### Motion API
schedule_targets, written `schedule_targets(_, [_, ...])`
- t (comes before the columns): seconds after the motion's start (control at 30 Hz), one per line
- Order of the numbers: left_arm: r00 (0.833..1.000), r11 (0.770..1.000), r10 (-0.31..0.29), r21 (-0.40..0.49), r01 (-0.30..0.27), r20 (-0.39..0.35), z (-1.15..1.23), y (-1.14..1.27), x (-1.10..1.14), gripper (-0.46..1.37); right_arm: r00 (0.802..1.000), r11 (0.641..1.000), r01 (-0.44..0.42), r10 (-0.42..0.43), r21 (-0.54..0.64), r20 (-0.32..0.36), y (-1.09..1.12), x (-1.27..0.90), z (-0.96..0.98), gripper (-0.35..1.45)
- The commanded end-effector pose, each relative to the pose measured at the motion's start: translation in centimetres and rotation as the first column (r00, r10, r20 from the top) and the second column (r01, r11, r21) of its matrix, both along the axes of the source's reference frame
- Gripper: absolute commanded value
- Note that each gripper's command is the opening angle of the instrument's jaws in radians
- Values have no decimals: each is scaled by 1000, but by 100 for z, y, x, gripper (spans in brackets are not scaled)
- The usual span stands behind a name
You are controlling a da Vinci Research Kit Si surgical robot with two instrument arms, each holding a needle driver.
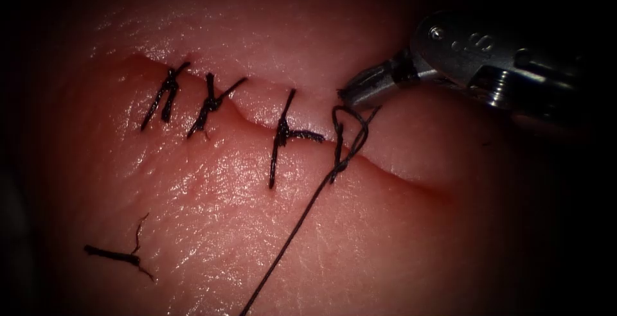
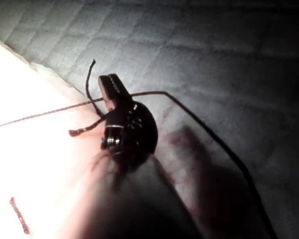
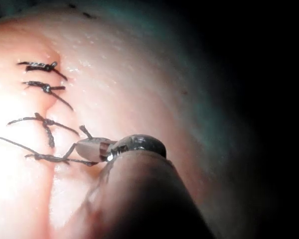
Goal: Wound Closure
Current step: Pull the right gripper up and the left gripper down to tighten the suture
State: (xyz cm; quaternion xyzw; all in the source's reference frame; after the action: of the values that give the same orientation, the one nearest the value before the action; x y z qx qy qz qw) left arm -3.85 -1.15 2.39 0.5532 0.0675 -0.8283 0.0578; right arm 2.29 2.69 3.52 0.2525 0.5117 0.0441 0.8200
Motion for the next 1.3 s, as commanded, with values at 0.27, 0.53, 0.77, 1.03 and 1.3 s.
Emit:
schedule_targets(0.27, [1000,1000,11,12,-12,4,-9,-13,7,-35,1000,999,-12,12,-34,11,6,-1,7,-35])
schedule_targets(0.53, [1000,1000,22,16,-22,13,-12,-27,14,-35,1000,996,-15,16,-87,17,7,2,17,-35])
schedule_targets(0.77, [999,999,42,27,-43,29,-29,-42,24,-35,1000,995,-11,13,-103,15,5,3,23,-35])
schedule_targets(1.03, [992,994,96,42,-99,87,-49,-62,23,-35,1000,990,2,-2,-141,5,5,4,25,-35])
schedule_targets(1.3, [988,991,115,63,-122,103,-50,-80,23,-35,1000,981,18,-20,-195,-7,6,9,30,-35])
